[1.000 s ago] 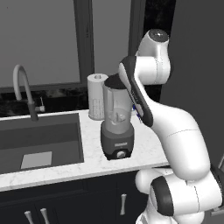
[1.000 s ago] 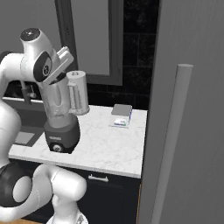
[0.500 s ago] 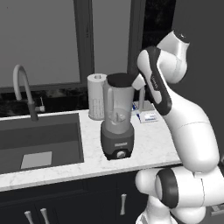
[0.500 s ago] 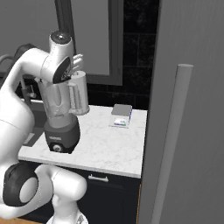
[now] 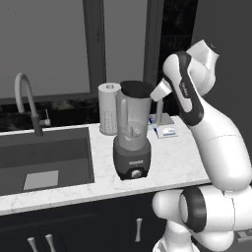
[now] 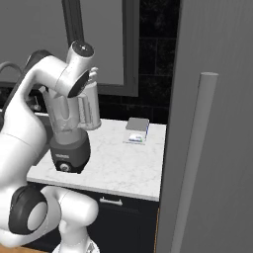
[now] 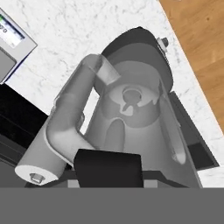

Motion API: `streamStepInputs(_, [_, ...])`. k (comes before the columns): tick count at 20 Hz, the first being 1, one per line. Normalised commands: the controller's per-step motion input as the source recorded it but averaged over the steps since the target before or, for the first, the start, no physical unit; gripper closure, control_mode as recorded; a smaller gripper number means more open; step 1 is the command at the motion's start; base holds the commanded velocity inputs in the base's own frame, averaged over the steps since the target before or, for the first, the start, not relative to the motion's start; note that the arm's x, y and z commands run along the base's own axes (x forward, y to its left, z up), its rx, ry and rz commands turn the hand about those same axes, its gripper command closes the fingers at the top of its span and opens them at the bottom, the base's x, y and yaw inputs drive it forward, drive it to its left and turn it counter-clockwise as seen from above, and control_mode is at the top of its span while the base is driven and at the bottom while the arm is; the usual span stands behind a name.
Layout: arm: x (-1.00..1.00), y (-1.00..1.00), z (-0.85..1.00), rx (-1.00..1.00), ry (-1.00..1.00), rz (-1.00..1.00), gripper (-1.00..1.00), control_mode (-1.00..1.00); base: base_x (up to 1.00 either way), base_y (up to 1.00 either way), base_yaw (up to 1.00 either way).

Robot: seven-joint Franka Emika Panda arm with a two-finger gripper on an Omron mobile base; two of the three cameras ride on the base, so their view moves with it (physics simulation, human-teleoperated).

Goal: Close the lid blender by securely placing the lid on top.

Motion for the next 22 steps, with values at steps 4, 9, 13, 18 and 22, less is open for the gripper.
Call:
streamStepInputs(4, [0.00, 0.34, -0.08, 0.03, 0.00, -0.03, 1.00, -1.00, 0.00, 0.00, 0.00])
streamStepInputs(9, [0.00, 0.36, -0.03, 0.00, 0.00, -0.04, 1.00, -1.00, 0.00, 0.00, 0.00])
streamStepInputs(13, [0.00, 0.28, 0.00, 0.00, 0.01, -0.03, 1.00, -1.00, 0.00, 0.00, 0.00])
streamStepInputs(18, [0.00, 0.01, 0.00, 0.00, 0.02, -0.09, 1.00, -1.00, 0.00, 0.00, 0.00])
streamStepInputs(22, [0.00, -0.05, -0.01, -0.01, 0.08, -0.15, 1.00, -1.00, 0.00, 0.00, 0.00])
